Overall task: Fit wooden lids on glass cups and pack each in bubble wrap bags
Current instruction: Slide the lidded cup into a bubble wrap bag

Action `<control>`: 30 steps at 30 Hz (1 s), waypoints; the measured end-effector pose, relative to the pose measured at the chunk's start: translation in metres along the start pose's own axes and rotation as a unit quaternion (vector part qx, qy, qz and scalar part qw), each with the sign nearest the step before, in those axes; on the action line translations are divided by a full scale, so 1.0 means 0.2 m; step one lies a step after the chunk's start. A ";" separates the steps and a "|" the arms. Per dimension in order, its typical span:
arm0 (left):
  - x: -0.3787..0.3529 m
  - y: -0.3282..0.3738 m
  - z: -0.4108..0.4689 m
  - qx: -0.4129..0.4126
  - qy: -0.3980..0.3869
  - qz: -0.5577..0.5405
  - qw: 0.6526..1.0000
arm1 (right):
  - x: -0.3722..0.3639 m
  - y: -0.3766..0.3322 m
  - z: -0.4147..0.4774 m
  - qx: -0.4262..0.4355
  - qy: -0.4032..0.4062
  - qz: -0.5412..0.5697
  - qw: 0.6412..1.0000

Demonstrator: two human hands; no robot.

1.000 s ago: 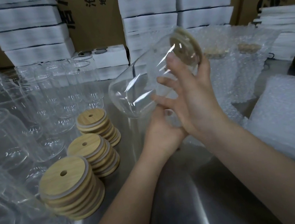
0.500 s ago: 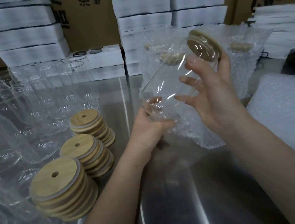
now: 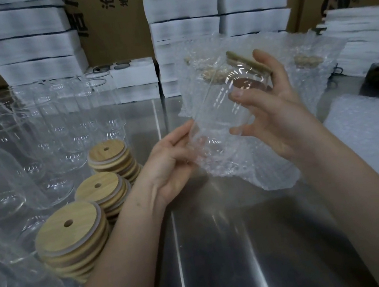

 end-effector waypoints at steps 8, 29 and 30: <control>0.02 0.02 -0.01 -0.107 0.093 0.047 0.989 | 0.00 -0.03 -0.02 0.137 0.030 -0.138 0.980; -0.05 -0.04 -0.06 -0.282 0.100 0.264 0.917 | 0.04 -0.05 -0.05 0.241 0.167 -0.148 0.944; -0.05 -0.04 -0.06 -0.287 0.100 0.260 0.917 | 0.04 -0.05 -0.06 0.242 0.168 -0.149 0.944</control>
Point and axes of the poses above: each hand's wrist, its own z-axis towards the middle knuckle, its own x-axis out of the back of the hand, y = z × x, the point moved 5 cm from there along z, towards the middle knuckle, and after that the axes turned 12 degrees about y, right-handed, at the moved point
